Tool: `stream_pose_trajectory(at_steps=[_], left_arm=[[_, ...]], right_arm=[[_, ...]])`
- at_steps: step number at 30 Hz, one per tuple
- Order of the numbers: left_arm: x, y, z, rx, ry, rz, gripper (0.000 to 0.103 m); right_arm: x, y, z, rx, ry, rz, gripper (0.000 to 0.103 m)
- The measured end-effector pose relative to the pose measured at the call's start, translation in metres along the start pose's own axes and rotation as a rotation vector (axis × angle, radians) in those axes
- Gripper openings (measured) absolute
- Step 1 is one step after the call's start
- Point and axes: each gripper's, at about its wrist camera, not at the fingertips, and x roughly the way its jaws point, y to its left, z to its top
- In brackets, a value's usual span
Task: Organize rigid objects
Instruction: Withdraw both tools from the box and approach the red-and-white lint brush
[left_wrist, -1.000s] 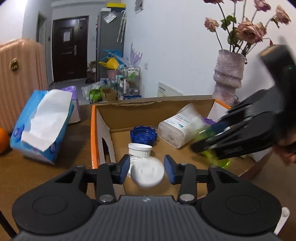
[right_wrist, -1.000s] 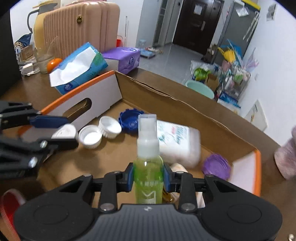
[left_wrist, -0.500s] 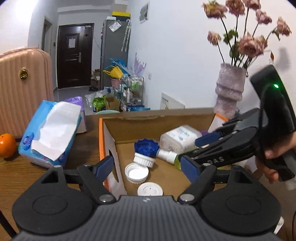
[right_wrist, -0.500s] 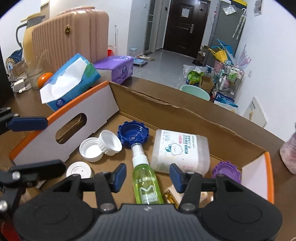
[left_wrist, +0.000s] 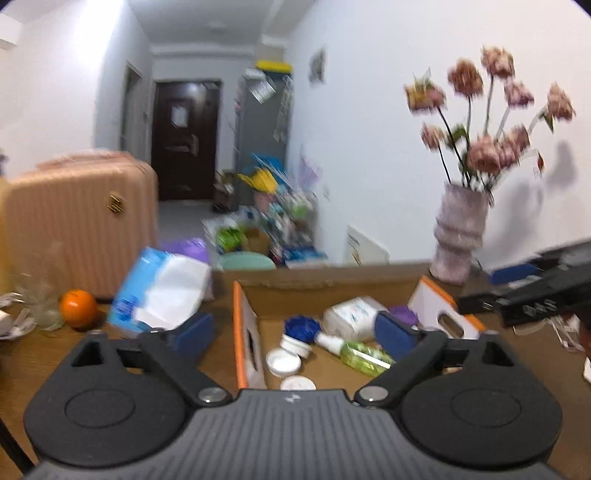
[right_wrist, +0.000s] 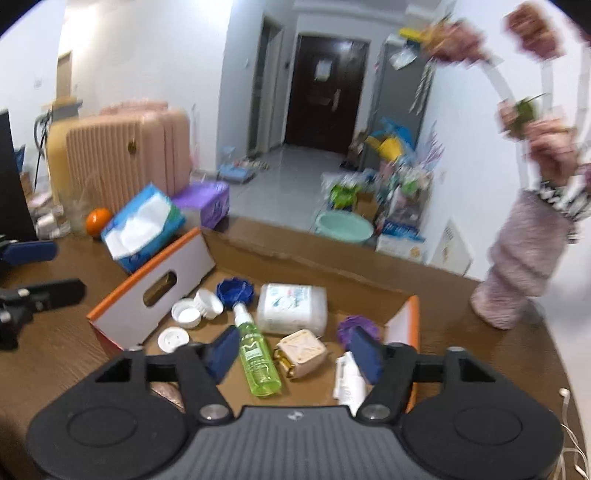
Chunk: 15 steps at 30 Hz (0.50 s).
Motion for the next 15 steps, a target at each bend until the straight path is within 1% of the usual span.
stream_pose_trajectory(at_steps=[1, 3, 5, 6, 7, 8, 9, 11, 15], left_arm=[[-0.009, -0.001, 0.001, -0.002, -0.027, 0.014, 0.100], [-0.030, -0.005, -0.002, -0.010, -0.090, 0.041, 0.103], [-0.048, -0.008, -0.008, -0.030, -0.154, 0.063, 0.103], [-0.057, -0.011, -0.012, -0.045, -0.175, 0.073, 0.103], [-0.064, -0.013, -0.016, -0.054, -0.187, 0.073, 0.103], [-0.071, -0.017, -0.020, -0.055, -0.193, 0.068, 0.103], [-0.078, -0.020, -0.024, -0.051, -0.193, 0.066, 0.103], [-0.088, -0.027, -0.031, -0.035, -0.187, 0.071, 0.103], [-0.108, -0.034, -0.041, -0.015, -0.188, 0.078, 0.103]], right_arm=[[-0.011, -0.001, -0.004, 0.009, -0.034, -0.016, 0.085], [-0.036, -0.001, -0.016, 0.042, -0.108, -0.047, 0.086], [-0.057, -0.001, -0.035, 0.099, -0.205, -0.068, 0.092], [-0.067, 0.001, -0.045, 0.121, -0.264, -0.070, 0.098], [-0.076, 0.004, -0.059, 0.136, -0.331, -0.069, 0.101], [-0.082, 0.007, -0.068, 0.143, -0.366, -0.071, 0.102], [-0.088, 0.011, -0.076, 0.150, -0.376, -0.081, 0.103], [-0.095, 0.016, -0.086, 0.158, -0.368, -0.089, 0.103], [-0.113, 0.021, -0.095, 0.161, -0.376, -0.099, 0.103]])
